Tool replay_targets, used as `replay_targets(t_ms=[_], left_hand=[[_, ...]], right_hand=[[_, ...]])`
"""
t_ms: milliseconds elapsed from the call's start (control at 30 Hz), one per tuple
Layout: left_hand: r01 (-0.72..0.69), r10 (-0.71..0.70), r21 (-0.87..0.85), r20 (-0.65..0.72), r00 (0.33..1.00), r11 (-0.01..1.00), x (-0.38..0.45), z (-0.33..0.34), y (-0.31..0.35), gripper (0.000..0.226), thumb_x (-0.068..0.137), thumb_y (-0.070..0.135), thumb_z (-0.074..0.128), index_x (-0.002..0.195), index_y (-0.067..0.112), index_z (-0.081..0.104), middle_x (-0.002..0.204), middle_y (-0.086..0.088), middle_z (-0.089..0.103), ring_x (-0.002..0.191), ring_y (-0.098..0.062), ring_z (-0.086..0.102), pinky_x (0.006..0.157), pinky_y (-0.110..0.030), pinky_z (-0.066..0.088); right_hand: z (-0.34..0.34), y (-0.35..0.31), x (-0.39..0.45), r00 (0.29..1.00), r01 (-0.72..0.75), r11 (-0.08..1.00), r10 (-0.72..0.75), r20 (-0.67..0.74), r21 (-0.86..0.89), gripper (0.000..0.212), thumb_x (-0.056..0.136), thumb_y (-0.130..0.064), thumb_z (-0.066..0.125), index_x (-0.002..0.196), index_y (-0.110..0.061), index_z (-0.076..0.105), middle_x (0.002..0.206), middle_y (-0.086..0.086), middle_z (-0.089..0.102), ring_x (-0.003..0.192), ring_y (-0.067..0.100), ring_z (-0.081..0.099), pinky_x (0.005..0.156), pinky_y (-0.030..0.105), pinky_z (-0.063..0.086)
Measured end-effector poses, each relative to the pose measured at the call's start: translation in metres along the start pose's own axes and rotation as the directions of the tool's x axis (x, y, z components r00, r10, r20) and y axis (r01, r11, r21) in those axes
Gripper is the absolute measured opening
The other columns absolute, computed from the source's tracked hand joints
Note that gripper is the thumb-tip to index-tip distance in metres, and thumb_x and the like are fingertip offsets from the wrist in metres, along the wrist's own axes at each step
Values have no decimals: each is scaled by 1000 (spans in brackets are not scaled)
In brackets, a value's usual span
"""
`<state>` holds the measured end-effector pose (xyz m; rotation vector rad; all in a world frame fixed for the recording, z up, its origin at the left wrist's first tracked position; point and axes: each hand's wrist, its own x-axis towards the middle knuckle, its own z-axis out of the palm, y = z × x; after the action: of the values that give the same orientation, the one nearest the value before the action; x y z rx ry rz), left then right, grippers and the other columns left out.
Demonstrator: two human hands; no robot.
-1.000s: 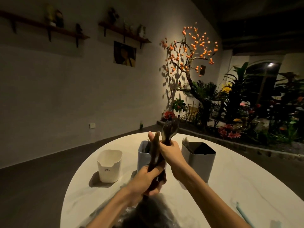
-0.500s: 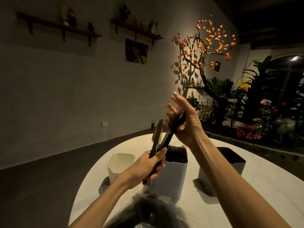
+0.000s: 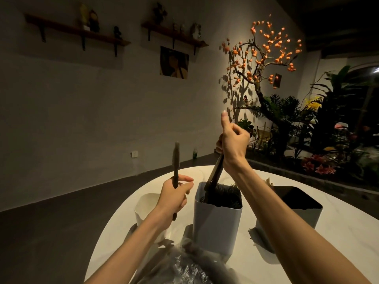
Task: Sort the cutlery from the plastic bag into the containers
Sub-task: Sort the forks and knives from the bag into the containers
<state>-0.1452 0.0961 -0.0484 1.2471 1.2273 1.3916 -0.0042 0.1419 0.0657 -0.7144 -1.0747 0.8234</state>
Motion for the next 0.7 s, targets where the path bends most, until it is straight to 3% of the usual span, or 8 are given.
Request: replay_targets(t_ms=[133, 200, 300, 467, 567, 633, 667, 700], left_hand=[[54, -58, 61, 51, 997, 997, 4, 6, -7, 16, 97, 14, 63, 113, 18, 62, 63, -5, 49, 46, -10, 37, 41, -20, 33], [70, -76, 92, 63, 995, 993, 4, 9, -10, 21, 95, 11, 63, 114, 19, 60, 62, -5, 48, 46, -10, 38, 43, -21, 35], [74, -79, 90, 53, 995, 993, 2, 11, -14, 21, 95, 9, 62, 115, 18, 59, 62, -4, 47, 45, -9, 39, 42, -21, 35], [80, -77, -66, 46, 996, 995, -4, 9, -13, 12, 100, 22, 60, 106, 12, 62, 62, -1, 46, 47, -8, 34, 41, -19, 30], [73, -58, -155, 99, 993, 985, -9, 7, -10, 20, 102, 27, 56, 100, 8, 58, 61, 0, 43, 43, -7, 28, 38, -19, 24], [72, -46, -181, 144, 989, 981, -14, 7, -9, 24, 104, 29, 49, 96, 7, 56, 60, -1, 43, 42, -8, 27, 37, -19, 23], [74, -39, -188, 181, 983, 979, -18, 7, -7, 26, 105, 30, 46, 95, 7, 55, 60, -2, 43, 42, -8, 28, 37, -19, 24], [79, -35, -194, 220, 975, 978, -22, 7, -5, 28, 105, 30, 44, 95, 6, 54, 61, -3, 42, 44, -9, 28, 38, -19, 24]], right_hand=[[1, 32, -8, 995, -91, 995, 89, -40, -38, 56, 93, -45, 69, 53, -19, 40, 48, -3, 37, 42, 11, 35, 45, 23, 33], [-2, 49, -14, 994, -109, 985, 104, -46, -134, 55, 88, -46, 75, 51, -18, 45, 48, -3, 42, 47, 11, 44, 55, 28, 43], [-10, 70, -18, 990, -92, 950, 120, 78, -297, 41, 81, -39, 83, 60, -14, 59, 57, 0, 60, 65, 13, 66, 75, 32, 56], [-21, 67, -23, 955, 168, 721, 50, 292, -672, 28, 98, -39, 63, 102, -12, 67, 100, 3, 71, 90, 14, 65, 77, 21, 51], [-31, 63, -38, 791, 395, 518, 228, 568, -758, 43, 109, -40, 34, 132, -12, 57, 133, 6, 60, 121, 21, 56, 104, 36, 44], [-39, 68, -47, 679, 566, 332, 331, 655, -755, 44, 112, -31, 22, 137, -11, 52, 141, 9, 55, 132, 26, 48, 120, 45, 26], [-42, 68, -46, 699, 572, 328, 285, 656, -752, 42, 112, -29, 22, 135, -11, 53, 138, 9, 56, 130, 26, 49, 122, 48, 23], [-43, 63, -46, 760, 508, 424, 189, 622, -750, 40, 111, -29, 24, 130, -12, 55, 132, 8, 59, 124, 25, 53, 119, 49, 28]])
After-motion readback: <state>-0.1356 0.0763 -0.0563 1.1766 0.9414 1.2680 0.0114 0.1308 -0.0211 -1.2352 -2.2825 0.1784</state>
